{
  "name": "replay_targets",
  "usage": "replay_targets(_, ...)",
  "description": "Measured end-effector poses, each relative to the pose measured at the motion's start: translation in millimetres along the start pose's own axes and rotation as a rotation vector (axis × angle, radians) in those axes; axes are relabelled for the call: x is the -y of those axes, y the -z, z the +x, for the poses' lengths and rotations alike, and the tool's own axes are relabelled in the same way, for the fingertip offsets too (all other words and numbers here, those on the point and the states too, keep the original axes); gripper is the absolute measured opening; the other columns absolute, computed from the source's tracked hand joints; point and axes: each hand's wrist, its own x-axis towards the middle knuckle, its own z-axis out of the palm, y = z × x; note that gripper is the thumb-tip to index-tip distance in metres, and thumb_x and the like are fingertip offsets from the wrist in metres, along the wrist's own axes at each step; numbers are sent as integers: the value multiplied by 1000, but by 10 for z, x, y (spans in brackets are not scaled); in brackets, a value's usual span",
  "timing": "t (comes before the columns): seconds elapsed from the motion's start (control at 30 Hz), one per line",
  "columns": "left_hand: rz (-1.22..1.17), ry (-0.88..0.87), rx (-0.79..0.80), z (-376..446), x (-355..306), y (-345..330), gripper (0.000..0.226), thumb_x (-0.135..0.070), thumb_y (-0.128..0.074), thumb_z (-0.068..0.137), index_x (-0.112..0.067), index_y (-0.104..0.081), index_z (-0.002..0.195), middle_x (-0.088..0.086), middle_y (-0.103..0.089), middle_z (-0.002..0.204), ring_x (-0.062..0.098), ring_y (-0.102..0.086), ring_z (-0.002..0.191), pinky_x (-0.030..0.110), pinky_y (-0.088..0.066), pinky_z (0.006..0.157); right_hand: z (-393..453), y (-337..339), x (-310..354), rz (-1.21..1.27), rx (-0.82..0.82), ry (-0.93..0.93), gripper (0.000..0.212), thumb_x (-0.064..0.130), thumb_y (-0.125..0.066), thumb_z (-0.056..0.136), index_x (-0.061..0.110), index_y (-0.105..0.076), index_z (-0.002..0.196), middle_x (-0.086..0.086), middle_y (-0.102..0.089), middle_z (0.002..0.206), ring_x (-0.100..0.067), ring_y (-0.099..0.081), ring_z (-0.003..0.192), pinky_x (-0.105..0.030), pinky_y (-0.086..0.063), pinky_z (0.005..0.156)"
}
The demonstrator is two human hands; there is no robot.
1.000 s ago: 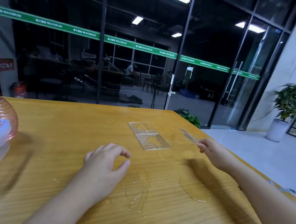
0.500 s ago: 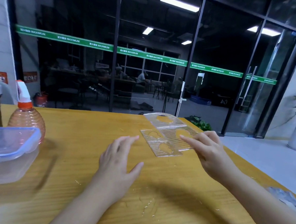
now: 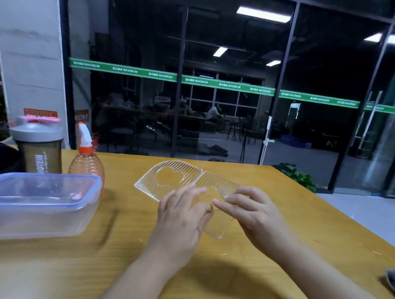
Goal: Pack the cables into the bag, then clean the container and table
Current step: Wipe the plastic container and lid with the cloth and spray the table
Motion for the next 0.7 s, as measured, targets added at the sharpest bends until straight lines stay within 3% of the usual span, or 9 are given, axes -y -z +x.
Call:
replay_targets(0.1,88,35,-40,33,155,89,15,-23,-41,86,-34,-50,87,-6,-59,116,14,-37,123,34,-21,99,211,-91,120,11,-18,-47,41,7,-51,88,22,-57,126,3,-67,109,-18,-51,105,-32,-41,92)
replay_targets(0.2,165,52,-41,44,324,218,44,-5,-36,71,-36,-49,101,-3,-59,116,16,-38,124,39,-20,105,400,-183,278,40,44,-146,59,2,-63,81,15,-47,136,1,-56,131,-15,-44,125,-33,-28,111)
replay_targets(0.33,301,89,-75,33,482,414,69,4,-37,67,-38,-47,121,-3,-59,117,21,-46,124,43,-21,108,568,-263,488,69,235,-209,79,19,-60,89,18,-11,151,6,-16,157,-10,1,145,-32,-5,117)
replay_targets(0.43,353,138,-102,-1,597,531,86,18,-54,58,-35,-52,126,-4,-62,113,24,-50,122,50,-32,104,705,-286,651,132,350,-238,76,28,-44,98,26,14,148,19,20,151,-1,30,137,-16,19,105)
replay_targets(0.53,403,265,-121,-65,762,638,91,23,-61,49,-33,-60,120,-4,-65,103,24,-54,118,44,-29,102,784,-313,794,208,421,-218,73,28,-41,100,24,13,150,22,22,148,5,29,133,-8,22,98)
replay_targets(0.7,496,485,-125,-182,970,770,75,17,-67,51,-32,-69,108,1,-61,84,29,-60,90,42,-41,82,735,-331,863,269,525,-209,71,28,-40,100,25,9,151,17,9,158,10,21,131,-9,10,104)
